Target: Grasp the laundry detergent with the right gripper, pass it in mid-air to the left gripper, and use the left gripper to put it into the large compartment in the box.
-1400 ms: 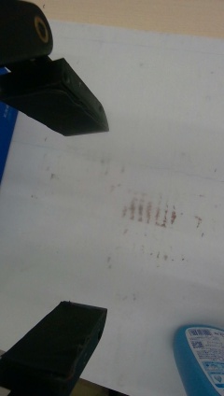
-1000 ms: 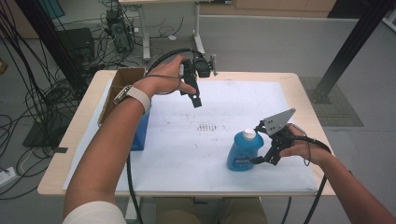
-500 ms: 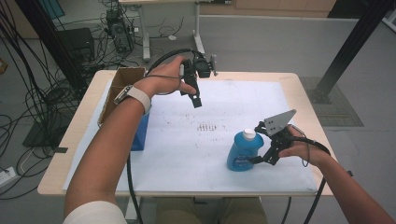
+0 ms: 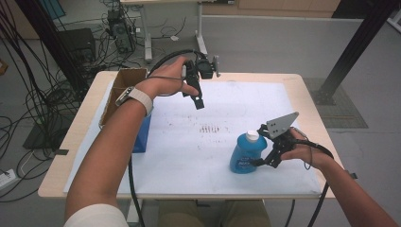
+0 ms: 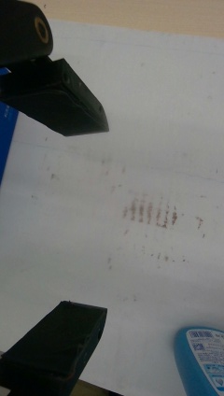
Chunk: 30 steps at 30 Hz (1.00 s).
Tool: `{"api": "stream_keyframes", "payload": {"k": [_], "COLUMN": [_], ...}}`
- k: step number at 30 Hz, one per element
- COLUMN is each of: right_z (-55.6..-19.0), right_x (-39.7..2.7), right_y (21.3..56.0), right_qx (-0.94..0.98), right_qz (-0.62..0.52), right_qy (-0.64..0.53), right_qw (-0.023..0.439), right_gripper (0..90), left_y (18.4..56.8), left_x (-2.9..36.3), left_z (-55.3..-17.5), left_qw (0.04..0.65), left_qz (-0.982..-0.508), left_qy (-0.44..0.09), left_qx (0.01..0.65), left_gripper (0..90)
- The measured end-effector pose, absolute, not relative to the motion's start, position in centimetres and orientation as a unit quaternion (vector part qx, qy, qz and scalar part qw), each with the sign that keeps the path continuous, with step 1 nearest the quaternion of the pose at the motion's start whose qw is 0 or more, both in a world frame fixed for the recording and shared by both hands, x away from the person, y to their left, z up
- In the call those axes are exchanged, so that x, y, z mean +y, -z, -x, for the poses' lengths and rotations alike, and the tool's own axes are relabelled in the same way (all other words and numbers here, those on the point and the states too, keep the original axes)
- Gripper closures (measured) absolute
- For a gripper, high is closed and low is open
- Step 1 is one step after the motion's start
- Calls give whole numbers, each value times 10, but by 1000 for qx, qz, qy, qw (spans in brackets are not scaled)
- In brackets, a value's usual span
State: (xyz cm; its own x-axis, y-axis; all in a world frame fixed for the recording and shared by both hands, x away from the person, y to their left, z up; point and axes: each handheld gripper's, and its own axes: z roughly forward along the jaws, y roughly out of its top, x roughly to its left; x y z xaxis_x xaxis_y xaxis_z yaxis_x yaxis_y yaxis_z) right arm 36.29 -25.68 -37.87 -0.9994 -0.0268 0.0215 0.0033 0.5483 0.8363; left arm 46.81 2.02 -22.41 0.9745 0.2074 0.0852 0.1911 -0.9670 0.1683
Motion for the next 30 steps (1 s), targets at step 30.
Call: {"api": "stream_keyframes", "payload": {"k": [30], "right_z": [-362], "right_x": [-255], "right_y": [388], "right_qx": [-872], "right_qz": [-5], "right_qy": [490], "right_qw": [21], "right_gripper": [190], "left_y": [226], "left_x": [20], "left_z": [-469], "left_qw": [77], "left_qz": [-991], "left_qy": [-51], "left_qx": [100], "left_gripper": [108]}}
